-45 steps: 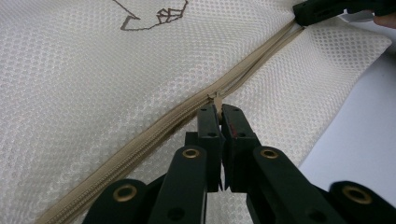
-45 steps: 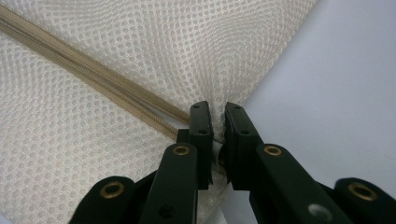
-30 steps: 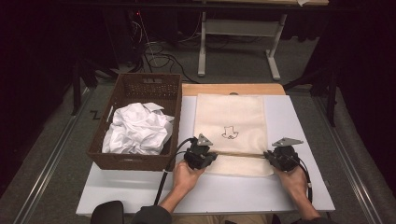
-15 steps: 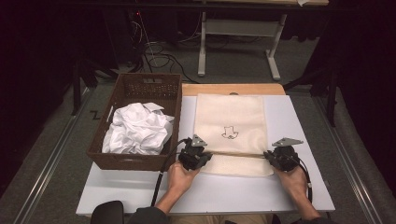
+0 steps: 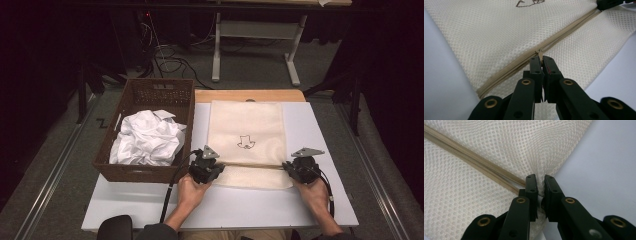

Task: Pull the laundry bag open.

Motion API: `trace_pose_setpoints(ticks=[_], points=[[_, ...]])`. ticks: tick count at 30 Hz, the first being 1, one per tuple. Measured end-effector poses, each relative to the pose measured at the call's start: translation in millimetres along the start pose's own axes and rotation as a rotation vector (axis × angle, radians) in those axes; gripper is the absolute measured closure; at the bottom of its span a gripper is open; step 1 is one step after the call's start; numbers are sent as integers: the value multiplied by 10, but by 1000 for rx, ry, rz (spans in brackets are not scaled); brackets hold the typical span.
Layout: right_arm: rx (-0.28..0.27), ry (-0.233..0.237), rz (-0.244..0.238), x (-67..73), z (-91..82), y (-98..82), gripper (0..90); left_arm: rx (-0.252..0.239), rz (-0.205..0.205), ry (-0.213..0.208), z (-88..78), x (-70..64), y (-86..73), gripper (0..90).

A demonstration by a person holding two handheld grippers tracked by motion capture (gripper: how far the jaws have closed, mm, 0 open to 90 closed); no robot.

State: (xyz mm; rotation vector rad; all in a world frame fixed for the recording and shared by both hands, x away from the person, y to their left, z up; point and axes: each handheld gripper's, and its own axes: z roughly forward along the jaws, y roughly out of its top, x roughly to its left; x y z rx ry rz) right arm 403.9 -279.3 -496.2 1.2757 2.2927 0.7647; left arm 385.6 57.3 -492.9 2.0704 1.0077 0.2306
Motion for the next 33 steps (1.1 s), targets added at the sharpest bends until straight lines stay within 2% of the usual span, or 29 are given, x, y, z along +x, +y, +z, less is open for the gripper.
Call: trace_pose_setpoints(ticks=[8,15,18,26,33], points=[[0,1,0,2,0,-1,838,-2,-11,15,-53,42,-50,868],[0,-4,-3,9,1,-1,838,5,34,69,-56,-40,-97,868],[-1,-6,-5,10,1,-2,838,5,27,83,-75,-27,-111,868],[-2,-7,-6,9,-1,-3,837,4,-22,110,-120,-6,-172,868],[-7,-9,-7,9,-4,-7,837,-11,-28,125,-120,-32,-210,867]])
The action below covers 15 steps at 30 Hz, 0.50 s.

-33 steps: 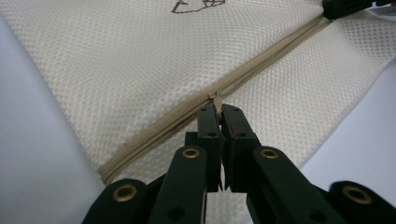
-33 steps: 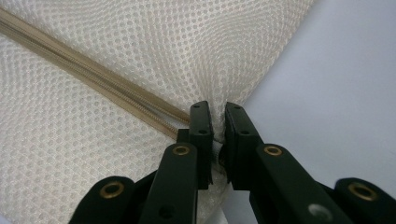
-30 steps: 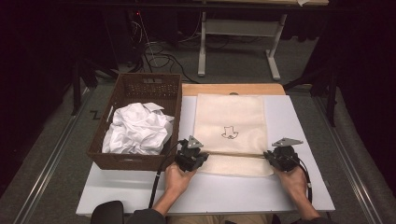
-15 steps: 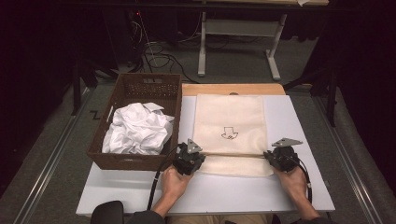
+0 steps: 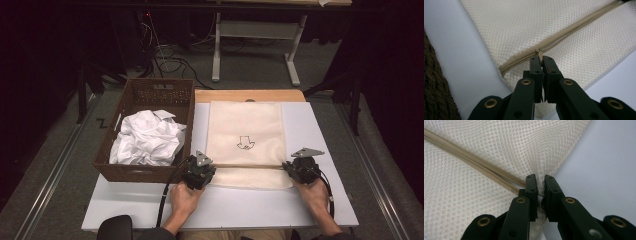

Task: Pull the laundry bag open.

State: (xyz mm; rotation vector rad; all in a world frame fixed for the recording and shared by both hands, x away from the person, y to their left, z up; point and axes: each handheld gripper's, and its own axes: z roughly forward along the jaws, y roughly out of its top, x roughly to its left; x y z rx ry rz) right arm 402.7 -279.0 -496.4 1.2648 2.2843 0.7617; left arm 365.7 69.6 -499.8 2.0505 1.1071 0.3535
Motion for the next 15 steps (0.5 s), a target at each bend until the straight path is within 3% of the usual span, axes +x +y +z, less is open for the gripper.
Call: trace_pose_setpoints(ticks=[9,12,15], points=[[0,-15,0,23,-17,-2,837,-15,-3,-23,-3,46,-48,866],[2,-42,-31,71,-34,-8,836,-18,1,-18,0,45,-44,866],[4,-30,-14,52,-40,-10,836,-21,-8,-20,-8,38,-50,866]])
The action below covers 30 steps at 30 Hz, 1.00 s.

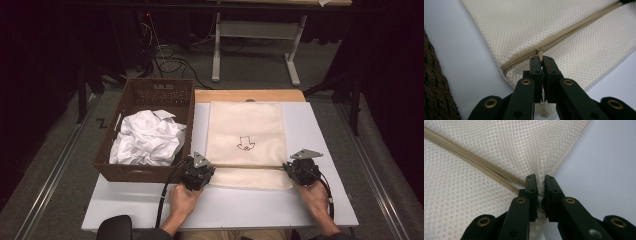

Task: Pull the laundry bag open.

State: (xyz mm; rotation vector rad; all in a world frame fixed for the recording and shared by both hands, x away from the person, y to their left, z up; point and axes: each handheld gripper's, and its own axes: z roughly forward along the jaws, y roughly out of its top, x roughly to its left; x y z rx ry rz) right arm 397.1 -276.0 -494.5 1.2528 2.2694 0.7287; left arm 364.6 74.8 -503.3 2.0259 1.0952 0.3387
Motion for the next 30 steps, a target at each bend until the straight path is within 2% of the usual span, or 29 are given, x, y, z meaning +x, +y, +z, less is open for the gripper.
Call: trace_pose_setpoints(ticks=[3,6,11,14,18,21,23,25,30], points=[[-3,2,-1,-2,-3,-6,836,3,-2,7,0,-5,-6,866],[-4,2,9,-10,-3,-10,836,3,28,47,-8,-3,-2,866],[-7,30,43,-54,-1,-24,807,2,23,31,-27,-1,11,861],[-12,14,36,-34,-15,-33,766,5,10,18,-18,-5,6,844],[-31,-13,7,-6,-66,-36,683,9,0,8,-30,-52,1,675],[-68,-8,24,-18,-132,-43,650,5,38,30,-58,-117,15,595],[-94,-8,30,-26,-164,-48,633,-13,66,49,-87,-160,27,556],[-112,-10,29,-23,-190,-53,623,-27,73,53,-110,-180,33,533],[-153,-8,21,0,-239,-55,609,-49,52,32,-149,-179,43,491]])
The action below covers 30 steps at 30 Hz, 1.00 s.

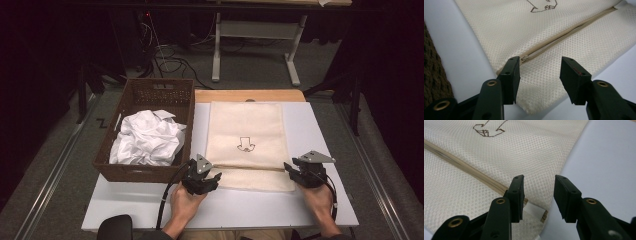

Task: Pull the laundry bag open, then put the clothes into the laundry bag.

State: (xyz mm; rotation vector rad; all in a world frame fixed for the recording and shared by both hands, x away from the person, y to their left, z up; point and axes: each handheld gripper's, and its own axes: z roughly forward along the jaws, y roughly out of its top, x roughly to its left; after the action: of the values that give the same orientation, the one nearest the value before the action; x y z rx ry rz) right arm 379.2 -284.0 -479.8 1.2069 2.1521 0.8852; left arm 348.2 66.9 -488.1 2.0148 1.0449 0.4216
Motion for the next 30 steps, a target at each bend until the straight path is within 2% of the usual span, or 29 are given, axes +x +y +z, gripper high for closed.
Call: trace_pose_setpoints(ticks=[2,7,12,16,20,24,26,30], points=[[-7,11,-3,3,-3,-1,614,-17,0,0,-25,-6,7,485],[-20,52,28,8,15,9,616,-38,10,-21,-64,-15,11,465],[-45,52,4,47,7,28,614,-29,14,-62,-18,-60,11,445],[-43,73,7,53,17,21,607,-28,31,-89,8,-112,29,438],[-51,84,4,67,28,43,597,-2,44,-119,60,-154,39,446],[-38,103,-12,96,46,44,604,18,31,-147,158,-181,65,445],[-31,124,-10,109,53,47,601,27,36,-143,217,-208,80,447],[-31,150,-42,150,50,77,570,53,45,-118,334,-242,78,455]])
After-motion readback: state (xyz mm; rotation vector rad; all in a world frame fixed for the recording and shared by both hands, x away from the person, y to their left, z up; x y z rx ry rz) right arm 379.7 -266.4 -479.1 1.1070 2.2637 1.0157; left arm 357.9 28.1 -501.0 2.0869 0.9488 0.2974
